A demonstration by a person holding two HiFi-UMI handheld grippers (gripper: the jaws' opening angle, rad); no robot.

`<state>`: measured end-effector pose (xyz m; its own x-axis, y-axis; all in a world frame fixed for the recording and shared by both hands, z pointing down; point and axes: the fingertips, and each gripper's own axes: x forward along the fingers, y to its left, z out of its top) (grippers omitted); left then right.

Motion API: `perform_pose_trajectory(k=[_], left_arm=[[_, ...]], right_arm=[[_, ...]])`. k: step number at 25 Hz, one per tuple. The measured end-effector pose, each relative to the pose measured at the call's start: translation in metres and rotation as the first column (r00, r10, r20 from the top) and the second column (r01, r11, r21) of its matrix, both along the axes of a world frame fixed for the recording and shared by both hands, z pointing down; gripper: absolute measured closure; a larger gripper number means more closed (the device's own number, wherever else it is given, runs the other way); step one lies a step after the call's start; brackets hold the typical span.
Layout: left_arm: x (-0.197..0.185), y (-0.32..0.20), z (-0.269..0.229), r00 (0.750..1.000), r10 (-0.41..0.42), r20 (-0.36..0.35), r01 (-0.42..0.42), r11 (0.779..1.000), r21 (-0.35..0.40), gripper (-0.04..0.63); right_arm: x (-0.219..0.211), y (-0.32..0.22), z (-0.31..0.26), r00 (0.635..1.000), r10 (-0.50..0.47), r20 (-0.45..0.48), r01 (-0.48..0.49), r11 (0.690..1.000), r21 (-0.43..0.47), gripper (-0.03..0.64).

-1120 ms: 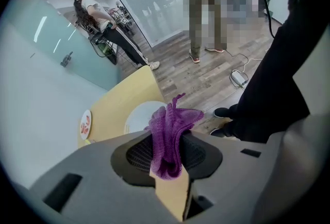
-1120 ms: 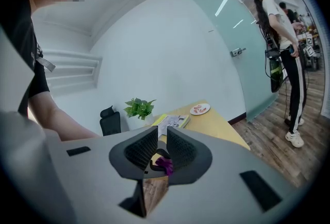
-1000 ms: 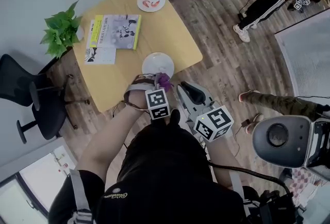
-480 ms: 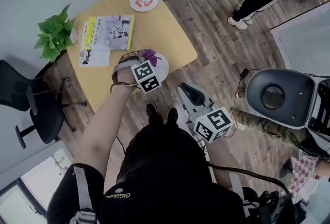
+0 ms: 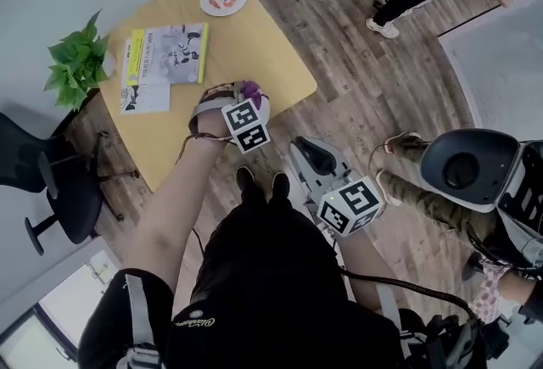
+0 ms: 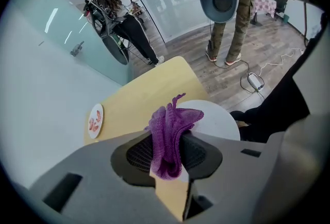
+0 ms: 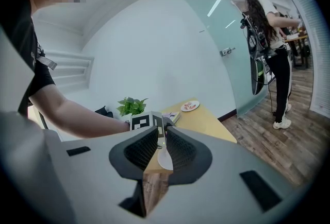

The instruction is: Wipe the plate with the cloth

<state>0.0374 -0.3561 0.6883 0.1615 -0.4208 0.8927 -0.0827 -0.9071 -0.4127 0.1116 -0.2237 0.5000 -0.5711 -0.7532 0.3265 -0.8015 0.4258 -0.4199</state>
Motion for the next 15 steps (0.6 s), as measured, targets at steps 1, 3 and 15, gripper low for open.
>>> perform_pose_trajectory(k=[1, 3, 15], left_arm=[[-0.002, -0.002, 0.002, 1.0, 0.0, 0.004, 0.0, 1.0, 0.001, 0.479], [-0.004, -0.008, 0.004, 1.0, -0.004, 0.007, 0.004, 1.0, 0.004, 0.479], [0.007, -0.018, -0.002, 1.0, 0.025, 0.018, -0.025, 0.999, 0.04, 0.479]], right_arm=[[0.001, 0.0, 0.001, 1.0, 0.002, -0.001, -0.002, 1.0, -0.003, 0.56], [0.004, 0.003, 0.004, 1.0, 0.008, -0.005, -0.008, 1.0, -0.014, 0.56], [0.01, 0.007, 0.013, 1.0, 0.025, -0.006, -0.026, 0.999, -0.037, 0.56]])
